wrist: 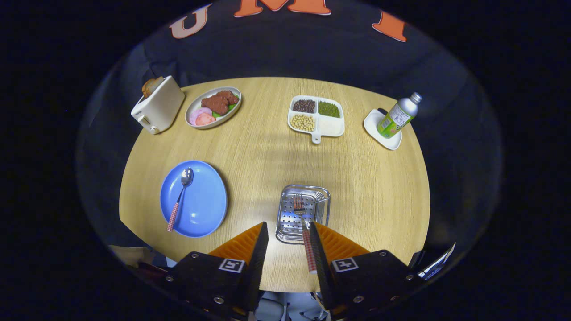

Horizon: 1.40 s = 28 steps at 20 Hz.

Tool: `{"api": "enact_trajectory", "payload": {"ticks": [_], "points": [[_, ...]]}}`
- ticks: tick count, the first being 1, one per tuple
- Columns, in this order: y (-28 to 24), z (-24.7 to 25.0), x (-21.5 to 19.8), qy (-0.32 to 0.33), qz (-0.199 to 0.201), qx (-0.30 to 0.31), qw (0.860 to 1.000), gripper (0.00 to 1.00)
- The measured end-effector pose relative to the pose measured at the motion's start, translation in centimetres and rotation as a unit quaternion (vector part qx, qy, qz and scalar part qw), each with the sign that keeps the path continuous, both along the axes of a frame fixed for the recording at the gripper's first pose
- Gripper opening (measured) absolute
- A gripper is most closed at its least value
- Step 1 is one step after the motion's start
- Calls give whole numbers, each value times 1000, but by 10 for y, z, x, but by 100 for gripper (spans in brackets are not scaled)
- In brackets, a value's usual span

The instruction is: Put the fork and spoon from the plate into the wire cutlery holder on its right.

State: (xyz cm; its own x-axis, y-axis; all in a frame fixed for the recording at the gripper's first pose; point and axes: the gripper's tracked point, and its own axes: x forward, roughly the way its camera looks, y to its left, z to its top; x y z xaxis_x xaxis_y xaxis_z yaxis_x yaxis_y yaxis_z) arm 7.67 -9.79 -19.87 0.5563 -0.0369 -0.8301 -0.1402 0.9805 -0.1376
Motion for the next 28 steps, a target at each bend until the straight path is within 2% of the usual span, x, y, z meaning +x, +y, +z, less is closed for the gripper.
{"api": "enact_trajectory", "payload": {"ticks": [1, 4, 5, 9, 13, 20, 24, 25, 28], "points": [[8, 4, -3, -18, -4, 7, 1000, 61], [37, 8, -3, -77, -23, 39, 996, 98], [46, 6, -5, -95, -28, 45, 994, 99], [97, -8, -11, -157, -42, 76, 984, 99], [144, -26, -11, -206, -26, 79, 975, 99], [216, -91, -15, -192, 11, 85, 978, 99], [234, -120, -17, -179, 28, 70, 981, 99], [235, -126, -15, -177, 28, 68, 981, 97], [237, -139, -16, -168, 21, 62, 984, 77]]}}
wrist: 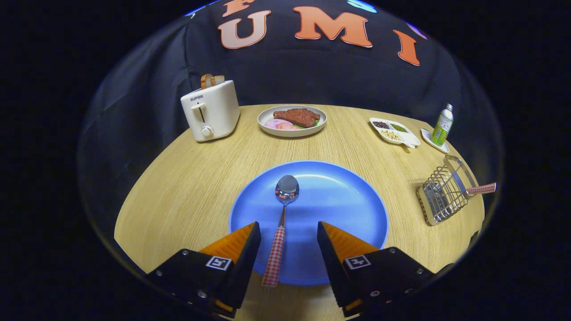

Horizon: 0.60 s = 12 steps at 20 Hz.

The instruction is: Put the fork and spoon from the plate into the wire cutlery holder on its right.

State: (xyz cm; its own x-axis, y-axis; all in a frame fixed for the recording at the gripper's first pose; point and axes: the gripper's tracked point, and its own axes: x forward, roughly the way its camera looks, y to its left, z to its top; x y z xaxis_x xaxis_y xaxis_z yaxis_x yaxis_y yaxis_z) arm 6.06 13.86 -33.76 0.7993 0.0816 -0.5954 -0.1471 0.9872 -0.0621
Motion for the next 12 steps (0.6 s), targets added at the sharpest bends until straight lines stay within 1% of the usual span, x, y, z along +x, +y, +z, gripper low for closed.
{"api": "enact_trajectory", "payload": {"ticks": [1, 2, 3, 4, 7, 8, 10, 12], "points": [[1, -2, -1, 4, -1, 1, 1000, 73], [0, -5, -1, 6, -2, 0, 1000, 65], [1, -7, -1, 8, -1, -3, 1000, 60], [2, -8, -3, 10, 1, -2, 1000, 53], [6, -13, -3, 16, 3, -4, 1000, 38], [6, -13, -4, 17, 3, -4, 1000, 30], [3, -13, -5, 18, 0, -8, 1000, 18], [1, -10, -5, 18, -7, -2, 1000, 12]]}}
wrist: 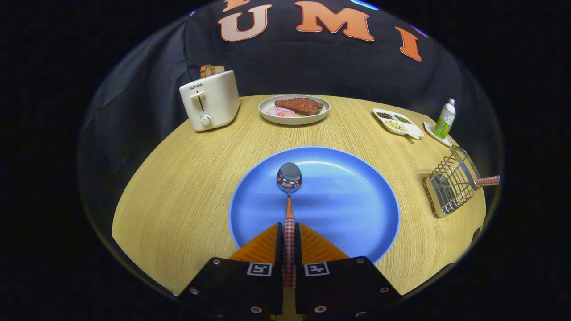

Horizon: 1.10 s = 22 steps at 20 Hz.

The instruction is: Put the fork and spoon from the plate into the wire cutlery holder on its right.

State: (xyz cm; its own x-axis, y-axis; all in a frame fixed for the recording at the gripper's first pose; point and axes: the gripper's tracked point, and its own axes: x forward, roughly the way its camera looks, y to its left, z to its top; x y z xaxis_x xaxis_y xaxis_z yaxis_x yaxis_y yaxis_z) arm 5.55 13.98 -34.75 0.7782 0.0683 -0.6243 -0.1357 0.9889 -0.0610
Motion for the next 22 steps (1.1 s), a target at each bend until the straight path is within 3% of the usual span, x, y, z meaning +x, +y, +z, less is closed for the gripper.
{"api": "enact_trajectory", "payload": {"ticks": [2, 11, 22], "points": [[-1, 9, -1, -1, 0, 7, 1000, 7], [-34, 71, 0, -3, 11, 18, 1000, 7], [-133, 153, 8, 4, 22, -51, 998, 7]]}}
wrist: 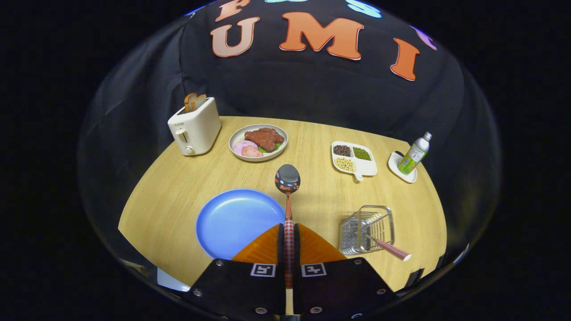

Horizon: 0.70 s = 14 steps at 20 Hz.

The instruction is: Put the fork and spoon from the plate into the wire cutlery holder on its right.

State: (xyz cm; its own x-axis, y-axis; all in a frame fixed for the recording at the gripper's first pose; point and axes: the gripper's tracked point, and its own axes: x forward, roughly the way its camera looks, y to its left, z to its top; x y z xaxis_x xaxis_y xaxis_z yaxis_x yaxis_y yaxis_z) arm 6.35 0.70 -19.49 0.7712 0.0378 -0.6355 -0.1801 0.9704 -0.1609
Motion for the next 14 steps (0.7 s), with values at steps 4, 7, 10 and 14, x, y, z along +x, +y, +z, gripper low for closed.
{"api": "enact_trajectory", "payload": {"ticks": [4, 7, 10, 14], "points": [[-47, 16, -10, 45, -1, -23, 999, 7], [-80, 27, -17, 74, -1, -48, 996, 7], [-104, 31, -29, 121, -3, -51, 991, 7], [-124, 29, -35, 172, -1, -56, 983, 7]]}}
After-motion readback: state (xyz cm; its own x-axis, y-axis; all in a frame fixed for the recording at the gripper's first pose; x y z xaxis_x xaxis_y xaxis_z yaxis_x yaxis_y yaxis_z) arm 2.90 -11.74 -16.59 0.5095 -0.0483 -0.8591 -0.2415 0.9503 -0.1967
